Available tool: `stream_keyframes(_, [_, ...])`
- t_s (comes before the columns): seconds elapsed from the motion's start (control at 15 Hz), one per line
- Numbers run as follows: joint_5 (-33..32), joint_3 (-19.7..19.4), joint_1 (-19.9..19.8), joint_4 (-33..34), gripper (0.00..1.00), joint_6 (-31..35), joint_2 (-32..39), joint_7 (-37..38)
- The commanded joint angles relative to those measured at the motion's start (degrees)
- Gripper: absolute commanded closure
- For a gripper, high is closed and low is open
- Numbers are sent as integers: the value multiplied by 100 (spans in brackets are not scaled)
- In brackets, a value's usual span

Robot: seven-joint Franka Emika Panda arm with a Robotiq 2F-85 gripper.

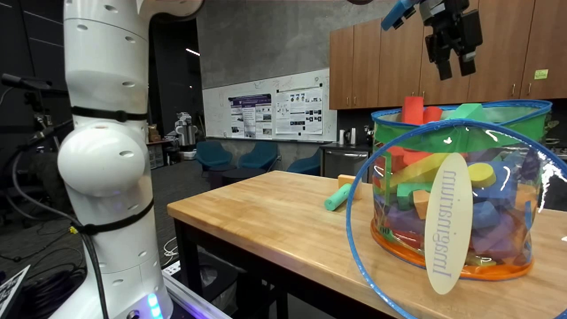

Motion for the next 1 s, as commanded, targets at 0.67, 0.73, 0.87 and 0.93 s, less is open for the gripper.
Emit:
stream_keyframes(0.67, [1104,78,-205,260,0,-439,45,-2895])
stream_keyframes(0.73, [1071,74,-215,281,0,-495,56,-3072])
stream_keyframes(0.87, [1028,66,-242,342,0,-645,85,-3381])
stream_keyframes(0.93, [1013,63,-256,376,0,-715,95,-3481])
